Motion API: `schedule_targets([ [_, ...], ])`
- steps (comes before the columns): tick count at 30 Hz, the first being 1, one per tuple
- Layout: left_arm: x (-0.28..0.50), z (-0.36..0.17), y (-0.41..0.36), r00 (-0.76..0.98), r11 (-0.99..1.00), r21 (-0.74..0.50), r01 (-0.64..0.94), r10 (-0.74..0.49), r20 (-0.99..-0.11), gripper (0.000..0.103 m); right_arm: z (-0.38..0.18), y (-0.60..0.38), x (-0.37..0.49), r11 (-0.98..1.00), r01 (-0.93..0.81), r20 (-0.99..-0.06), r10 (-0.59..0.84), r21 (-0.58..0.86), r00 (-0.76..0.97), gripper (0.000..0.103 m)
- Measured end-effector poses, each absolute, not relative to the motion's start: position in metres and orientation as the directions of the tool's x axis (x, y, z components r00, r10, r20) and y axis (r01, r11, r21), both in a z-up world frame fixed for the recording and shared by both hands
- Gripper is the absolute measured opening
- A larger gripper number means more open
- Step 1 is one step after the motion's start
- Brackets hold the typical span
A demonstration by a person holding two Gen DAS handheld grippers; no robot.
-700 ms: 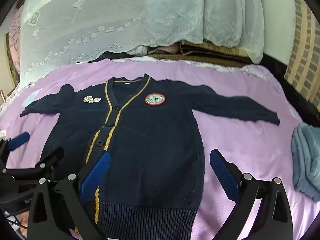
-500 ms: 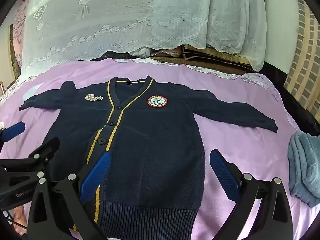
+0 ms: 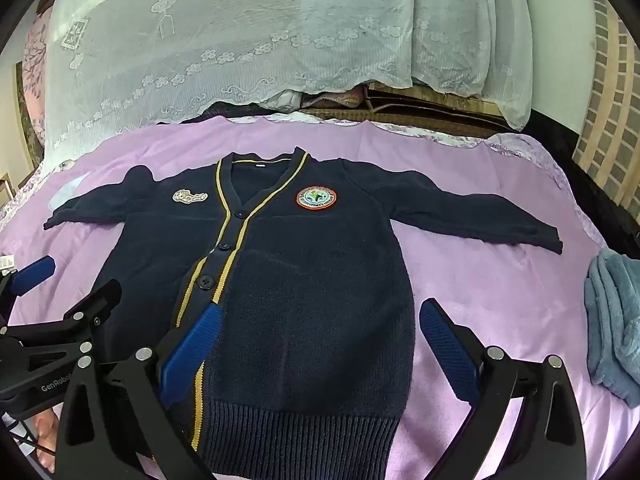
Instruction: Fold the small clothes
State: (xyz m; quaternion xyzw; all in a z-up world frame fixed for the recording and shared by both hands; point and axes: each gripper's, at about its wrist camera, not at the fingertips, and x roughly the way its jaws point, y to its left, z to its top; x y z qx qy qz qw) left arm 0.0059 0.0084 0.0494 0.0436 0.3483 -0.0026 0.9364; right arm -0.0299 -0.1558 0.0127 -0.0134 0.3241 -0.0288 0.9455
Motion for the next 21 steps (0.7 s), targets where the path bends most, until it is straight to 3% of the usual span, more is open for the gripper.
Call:
schedule_targets([
  [21,-0.004,0.02,0.006,0.784,0.996,0.086,0.025,0.033,-0.619,0.099,0.011,-0.158,-0.029,0.999,0.049,-0.619,-0.052,-0.021,0.783,0.1],
])
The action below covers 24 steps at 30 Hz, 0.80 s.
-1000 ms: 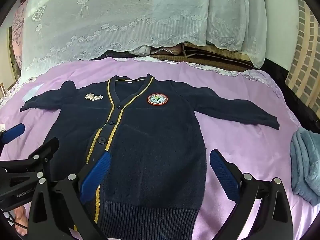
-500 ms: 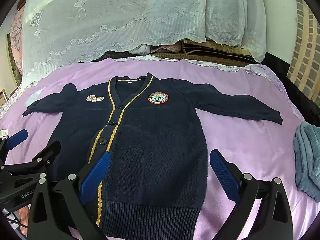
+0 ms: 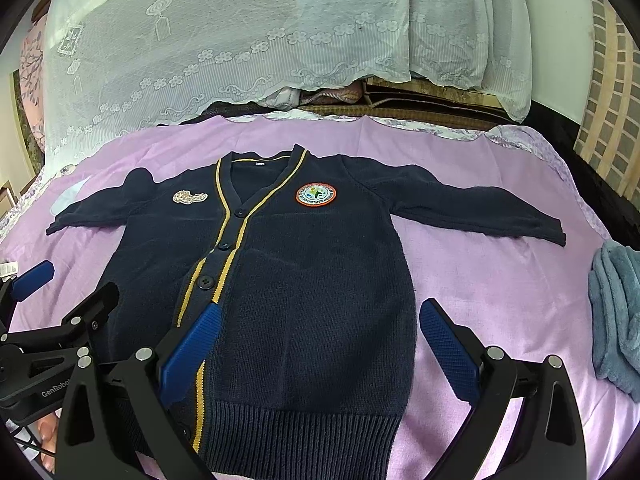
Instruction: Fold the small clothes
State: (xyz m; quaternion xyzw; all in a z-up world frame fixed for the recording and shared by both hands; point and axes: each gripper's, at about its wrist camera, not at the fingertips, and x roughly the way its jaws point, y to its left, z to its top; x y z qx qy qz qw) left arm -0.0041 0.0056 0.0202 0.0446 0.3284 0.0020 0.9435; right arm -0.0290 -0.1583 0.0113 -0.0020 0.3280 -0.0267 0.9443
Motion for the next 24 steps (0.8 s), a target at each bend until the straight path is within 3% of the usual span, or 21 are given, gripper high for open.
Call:
schedule_targets([
  [24,-0.017,0.034,0.014,0.813,0.998,0.067,0.013,0.029,-0.582,0.099,0.017,-0.162,-0.034,0.999,0.049,-0.609,-0.036,0.005,0.792,0.1],
])
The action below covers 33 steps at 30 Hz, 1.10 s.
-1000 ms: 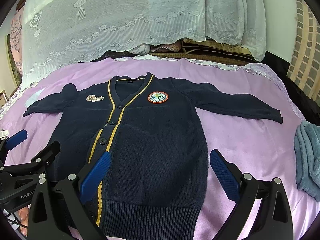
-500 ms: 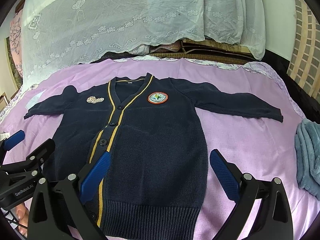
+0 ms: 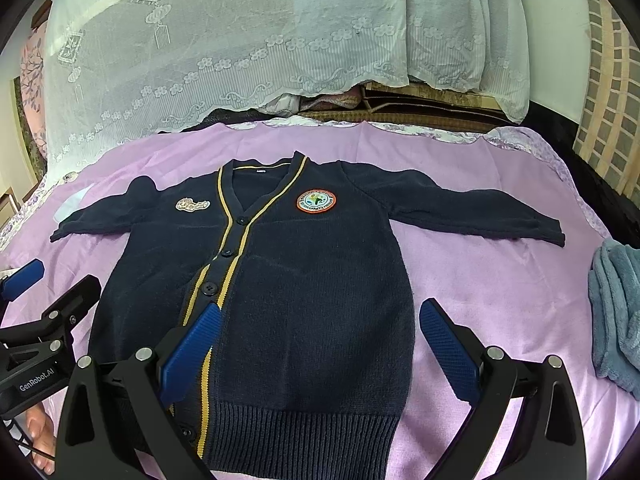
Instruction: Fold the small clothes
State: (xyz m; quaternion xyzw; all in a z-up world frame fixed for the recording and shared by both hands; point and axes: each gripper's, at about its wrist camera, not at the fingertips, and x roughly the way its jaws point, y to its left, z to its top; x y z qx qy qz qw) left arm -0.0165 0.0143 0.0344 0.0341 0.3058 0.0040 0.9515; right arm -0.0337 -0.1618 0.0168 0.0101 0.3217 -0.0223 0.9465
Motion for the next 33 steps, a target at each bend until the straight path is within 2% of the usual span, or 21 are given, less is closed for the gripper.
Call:
schedule_targets([
  [33,-0.0179,0.0315,0.018,0.81,0.998,0.065,0.015,0.026,-0.586,0.099,0.0165,-0.1611,-0.0334,0.999,0.048,-0.614,-0.032,0.01,0.789,0.1],
])
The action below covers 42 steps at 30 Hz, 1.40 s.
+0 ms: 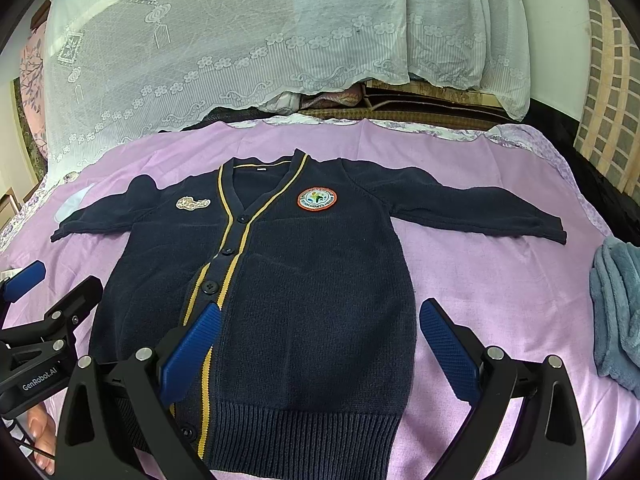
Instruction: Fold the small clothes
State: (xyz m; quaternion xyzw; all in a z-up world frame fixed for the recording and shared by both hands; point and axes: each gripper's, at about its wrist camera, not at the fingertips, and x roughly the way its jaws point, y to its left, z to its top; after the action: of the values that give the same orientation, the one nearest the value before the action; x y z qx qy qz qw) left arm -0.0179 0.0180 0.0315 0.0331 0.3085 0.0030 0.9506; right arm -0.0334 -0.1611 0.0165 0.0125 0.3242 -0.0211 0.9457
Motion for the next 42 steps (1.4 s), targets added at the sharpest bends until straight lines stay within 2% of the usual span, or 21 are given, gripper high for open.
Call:
schedule_targets([
  [22,-0.017,0.025,0.021,0.801,0.997,0.069,0.016,0.029,-0.598,0.099,0.013,-0.16,-0.035,0.999,0.044,-0.622,-0.024,0.016,0.783,0.1],
  [27,-0.011,0.022,0.022,0.788,0.998,0.069,0.014,0.031,-0.615,0.099,0.013,-0.167,-0.033,0.998,0.041,-0.607,0.0,0.053,0.795,0.1],
  [31,-0.001,0.016,0.026,0.767,0.998,0.058,0.014,0.026,-0.642,0.099,0.016,-0.189,-0.037,0.986,0.025,-0.537,0.068,0.164,0.841,0.1],
  [34,0.01,0.007,0.03,0.743,0.997,0.071,-0.001,0.048,-0.668,0.099,0.011,-0.218,-0.041,0.94,-0.033,-0.44,0.19,0.341,0.878,0.1],
  [42,0.048,-0.029,0.064,0.619,0.998,-0.026,-0.061,0.018,-0.785,0.099,-0.026,-0.326,-0.017,0.707,0.188,-0.471,0.227,0.681,0.853,0.1],
])
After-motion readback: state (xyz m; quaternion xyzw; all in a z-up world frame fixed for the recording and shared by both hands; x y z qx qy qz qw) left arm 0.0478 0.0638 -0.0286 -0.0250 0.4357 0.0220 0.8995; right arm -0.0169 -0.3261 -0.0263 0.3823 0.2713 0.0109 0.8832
